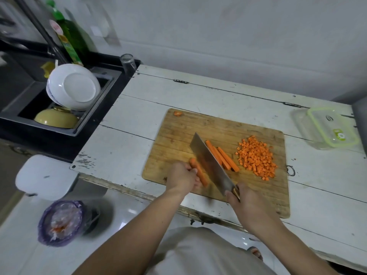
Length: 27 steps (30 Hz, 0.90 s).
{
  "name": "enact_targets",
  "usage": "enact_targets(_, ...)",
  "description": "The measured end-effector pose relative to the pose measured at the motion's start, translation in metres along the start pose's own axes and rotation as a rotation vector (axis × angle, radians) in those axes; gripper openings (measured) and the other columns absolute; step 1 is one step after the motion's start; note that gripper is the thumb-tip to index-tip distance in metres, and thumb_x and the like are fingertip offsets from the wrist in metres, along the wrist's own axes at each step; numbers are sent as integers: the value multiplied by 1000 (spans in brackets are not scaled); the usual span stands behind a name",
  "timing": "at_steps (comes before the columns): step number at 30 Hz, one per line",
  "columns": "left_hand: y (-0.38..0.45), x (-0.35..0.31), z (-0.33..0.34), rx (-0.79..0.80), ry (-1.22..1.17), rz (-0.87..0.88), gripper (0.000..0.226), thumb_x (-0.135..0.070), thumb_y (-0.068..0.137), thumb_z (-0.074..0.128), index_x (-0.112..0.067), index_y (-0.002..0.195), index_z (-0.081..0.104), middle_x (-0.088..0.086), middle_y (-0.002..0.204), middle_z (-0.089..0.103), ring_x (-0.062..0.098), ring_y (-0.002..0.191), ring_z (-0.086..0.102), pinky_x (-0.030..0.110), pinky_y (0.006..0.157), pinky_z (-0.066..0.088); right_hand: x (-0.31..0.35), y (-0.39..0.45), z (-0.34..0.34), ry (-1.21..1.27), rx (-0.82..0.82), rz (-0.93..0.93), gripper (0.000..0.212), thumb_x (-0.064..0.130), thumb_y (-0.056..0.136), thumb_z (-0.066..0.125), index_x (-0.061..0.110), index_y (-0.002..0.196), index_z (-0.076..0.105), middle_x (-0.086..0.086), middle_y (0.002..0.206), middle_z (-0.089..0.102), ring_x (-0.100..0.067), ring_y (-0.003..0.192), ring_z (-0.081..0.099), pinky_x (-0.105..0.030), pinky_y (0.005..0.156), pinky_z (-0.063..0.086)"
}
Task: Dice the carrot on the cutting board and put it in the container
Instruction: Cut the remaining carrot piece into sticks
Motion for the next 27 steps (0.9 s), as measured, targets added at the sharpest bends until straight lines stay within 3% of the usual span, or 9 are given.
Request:
enact_targets(2,0,9,-3,-48,236,179,22,-22,100,64,-18,78,68,4,66,71,23,64,72,42,66,63,0,-2,-2,18,-10,-7,28,49,103,44,24,92,49,4,71,60,-13,63,60,-31,53,42)
enact_targets(5,-10,37,-17,-193,683,742,17,-28,100,59,-19,86,65,-6,78,64,13,71,62,38,64,57,4,-10,-4,46,-22,-21,28,47,103,44,25,88,46,4,70,59,-13,61,59,-29,51,39)
enact_targets(7,-14,52,-23,-171,773,1075,17,-25,99,57,-16,101,72,-3,101,65,14,94,60,31,83,56,8,-17,-3,72,-7,-8,28,46,103,44,27,83,41,3,70,58,-14,62,57,-29,52,39)
enact_targets(9,-6,62,-25,-125,836,1220,27,-24,99,59,-11,119,71,2,124,64,18,123,56,27,110,43,14,-22,0,87,16,10,29,45,104,43,27,82,38,3,70,59,-14,61,56,-29,51,37)
enact_targets(12,3,61,-25,-111,874,1239,38,-29,100,56,-6,128,67,6,135,62,19,139,49,31,116,40,19,-27,5,83,28,23,29,46,104,40,24,86,40,2,71,58,-17,62,56,-30,49,33)
enact_targets(21,14,64,-31,-79,970,1270,41,-31,104,51,-5,132,65,9,138,60,21,142,44,40,116,41,26,-37,9,52,27,2,27,46,105,38,24,89,38,4,72,57,-19,63,56,-38,55,41)
enact_targets(27,10,64,-30,-68,1005,1251,46,-36,104,48,-8,139,58,7,146,54,20,147,36,39,122,32,30,-37,14,46,18,21,28,45,105,39,22,90,38,4,72,55,-23,63,54,-39,54,38)
Point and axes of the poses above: each hand's wrist, its own y-axis towards the middle knuckle, its own z-axis out of the palm, x = y × z, the point moved 1 cm from there along y, towards the middle knuckle
